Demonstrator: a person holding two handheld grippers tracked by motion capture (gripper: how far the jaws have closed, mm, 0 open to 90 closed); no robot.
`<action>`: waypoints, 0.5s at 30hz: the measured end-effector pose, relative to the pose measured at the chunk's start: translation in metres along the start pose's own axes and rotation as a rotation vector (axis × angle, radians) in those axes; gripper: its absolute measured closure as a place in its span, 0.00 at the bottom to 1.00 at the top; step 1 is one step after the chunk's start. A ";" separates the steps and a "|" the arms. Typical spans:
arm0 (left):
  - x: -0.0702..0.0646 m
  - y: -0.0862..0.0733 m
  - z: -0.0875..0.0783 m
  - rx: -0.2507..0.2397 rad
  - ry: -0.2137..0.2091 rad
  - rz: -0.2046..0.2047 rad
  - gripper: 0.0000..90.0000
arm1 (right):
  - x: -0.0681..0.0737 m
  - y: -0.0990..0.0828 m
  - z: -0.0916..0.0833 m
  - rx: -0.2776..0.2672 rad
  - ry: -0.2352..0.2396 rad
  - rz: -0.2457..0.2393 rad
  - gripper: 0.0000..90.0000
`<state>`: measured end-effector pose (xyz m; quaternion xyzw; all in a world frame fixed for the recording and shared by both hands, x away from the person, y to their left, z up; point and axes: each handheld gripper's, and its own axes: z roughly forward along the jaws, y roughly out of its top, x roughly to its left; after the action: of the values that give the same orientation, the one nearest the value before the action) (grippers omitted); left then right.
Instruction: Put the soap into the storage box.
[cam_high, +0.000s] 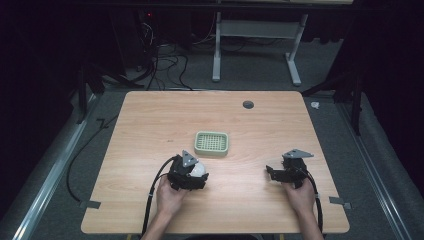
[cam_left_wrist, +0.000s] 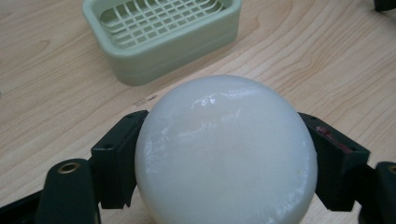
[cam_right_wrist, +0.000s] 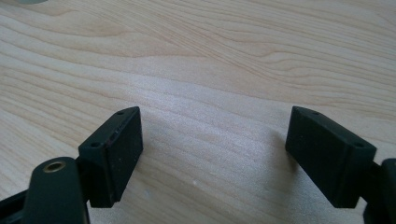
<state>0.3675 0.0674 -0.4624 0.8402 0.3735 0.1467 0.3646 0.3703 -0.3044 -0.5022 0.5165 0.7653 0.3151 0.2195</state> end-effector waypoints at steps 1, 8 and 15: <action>0.000 0.002 -0.001 0.002 -0.006 0.003 0.26 | 0.000 0.000 0.000 0.000 0.000 0.000 0.22; 0.002 0.013 -0.005 -0.011 -0.022 0.012 0.26 | 0.000 0.000 0.000 0.000 0.000 0.000 0.22; 0.004 0.021 -0.007 -0.027 -0.029 0.018 0.27 | 0.000 0.000 0.000 0.000 0.000 0.000 0.22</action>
<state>0.3774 0.0641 -0.4427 0.8405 0.3588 0.1428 0.3800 0.3704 -0.3044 -0.5022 0.5166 0.7653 0.3152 0.2195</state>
